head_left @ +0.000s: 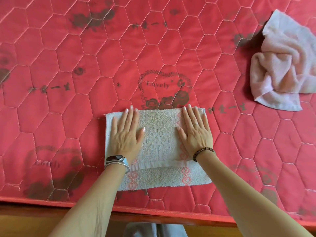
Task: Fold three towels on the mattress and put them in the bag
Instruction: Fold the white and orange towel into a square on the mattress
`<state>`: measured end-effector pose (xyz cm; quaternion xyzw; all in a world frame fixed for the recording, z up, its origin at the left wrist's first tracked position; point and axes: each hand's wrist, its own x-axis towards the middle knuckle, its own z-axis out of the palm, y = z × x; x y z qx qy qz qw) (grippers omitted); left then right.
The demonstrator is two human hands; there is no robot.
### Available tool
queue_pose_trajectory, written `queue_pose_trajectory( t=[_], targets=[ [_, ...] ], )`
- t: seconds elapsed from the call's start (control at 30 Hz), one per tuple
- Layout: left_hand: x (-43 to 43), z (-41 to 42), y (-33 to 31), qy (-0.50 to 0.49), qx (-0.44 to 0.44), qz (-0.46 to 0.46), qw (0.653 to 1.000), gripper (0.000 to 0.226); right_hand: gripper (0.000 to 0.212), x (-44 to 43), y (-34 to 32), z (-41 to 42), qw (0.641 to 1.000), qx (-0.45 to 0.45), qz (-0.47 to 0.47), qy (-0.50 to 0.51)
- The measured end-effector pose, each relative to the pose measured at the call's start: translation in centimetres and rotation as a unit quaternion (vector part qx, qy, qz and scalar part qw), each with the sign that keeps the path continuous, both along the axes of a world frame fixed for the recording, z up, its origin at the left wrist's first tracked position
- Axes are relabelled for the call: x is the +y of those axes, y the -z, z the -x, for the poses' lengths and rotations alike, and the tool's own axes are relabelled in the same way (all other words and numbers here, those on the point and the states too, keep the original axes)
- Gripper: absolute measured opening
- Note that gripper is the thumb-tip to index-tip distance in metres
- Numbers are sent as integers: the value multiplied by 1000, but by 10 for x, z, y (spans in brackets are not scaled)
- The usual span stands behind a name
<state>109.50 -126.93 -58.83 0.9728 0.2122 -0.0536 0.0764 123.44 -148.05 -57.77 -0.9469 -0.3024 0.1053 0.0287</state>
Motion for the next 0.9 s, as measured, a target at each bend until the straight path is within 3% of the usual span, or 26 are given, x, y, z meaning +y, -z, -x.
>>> queue_pose_trajectory(
  t=[0.23,0.33,0.43,0.53,0.6,0.73,0.9],
  targets=[
    [14,2,-1,-11,8,27,1000,71,68,0,2,-3,1000,15,13,-7],
    [25,12,-6,-71,-5,84,994,73,67,0,-7,-3,1000,17,-16,-10],
    [34,33,-15,-114,-38,184,976,71,58,6,-26,11,993,41,-107,22],
    [29,56,-33,-168,-81,298,936,77,48,23,-47,48,948,179,-248,83],
    [26,68,-36,-239,-98,325,910,78,46,37,-56,77,913,265,-288,119],
    [20,78,-45,-367,-108,392,837,61,50,63,-59,116,873,349,-300,161],
    [24,76,-54,-415,-56,479,772,45,59,84,-59,120,868,362,-263,213]
  ],
)
